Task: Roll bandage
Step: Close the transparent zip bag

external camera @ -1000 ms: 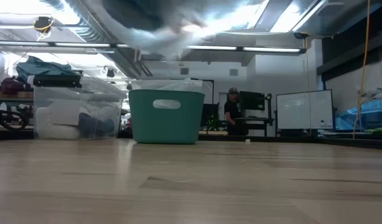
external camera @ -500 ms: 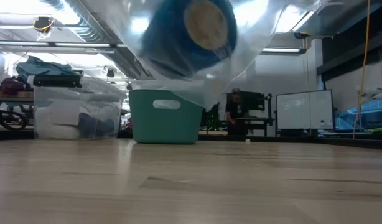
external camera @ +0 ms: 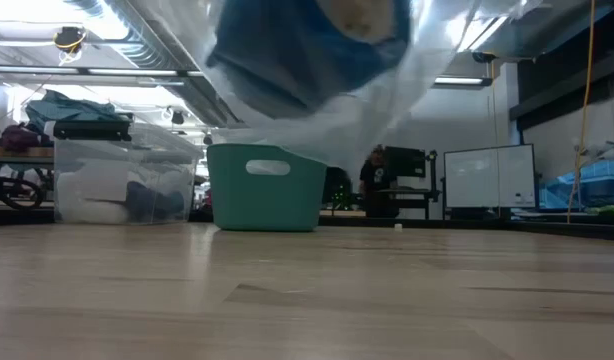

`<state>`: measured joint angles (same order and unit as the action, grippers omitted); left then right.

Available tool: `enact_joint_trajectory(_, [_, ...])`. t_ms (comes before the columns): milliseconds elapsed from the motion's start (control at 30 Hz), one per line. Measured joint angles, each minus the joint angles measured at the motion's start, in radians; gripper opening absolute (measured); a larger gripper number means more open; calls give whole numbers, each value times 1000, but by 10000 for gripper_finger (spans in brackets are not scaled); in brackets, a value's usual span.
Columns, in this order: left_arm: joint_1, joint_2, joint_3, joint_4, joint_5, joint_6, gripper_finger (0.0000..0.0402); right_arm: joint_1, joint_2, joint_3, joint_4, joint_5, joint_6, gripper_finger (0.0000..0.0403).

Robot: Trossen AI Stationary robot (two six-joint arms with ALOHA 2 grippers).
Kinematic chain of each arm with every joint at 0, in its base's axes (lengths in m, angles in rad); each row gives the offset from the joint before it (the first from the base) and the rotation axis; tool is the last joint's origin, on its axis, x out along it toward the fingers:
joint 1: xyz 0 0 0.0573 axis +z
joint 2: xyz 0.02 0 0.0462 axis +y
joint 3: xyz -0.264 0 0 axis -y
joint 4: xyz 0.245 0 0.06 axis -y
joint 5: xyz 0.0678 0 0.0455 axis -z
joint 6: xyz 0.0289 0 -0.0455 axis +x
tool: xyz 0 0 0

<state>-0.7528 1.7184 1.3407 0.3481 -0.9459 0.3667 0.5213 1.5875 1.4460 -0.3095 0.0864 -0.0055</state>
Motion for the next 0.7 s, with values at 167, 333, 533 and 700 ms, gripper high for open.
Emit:
enact_joint_trajectory(167, [0, 0, 0, -1, 0, -1, 0, 0, 0, 0, -7, -2, 0, 134])
enact_joint_trajectory(333, [0, 0, 0, -1, 0, -1, 0, 0, 0, 0, -4, 0, 0, 93])
enact_joint_trajectory(533, [0, 0, 0, 2, 0, 12, 0, 0, 0, 0, -16, -1, 0, 32])
enact_joint_trajectory(700, [0, 1, 0, 4, -26, 16, 0, 0, -1, 2, -37, 0, 0, 25])
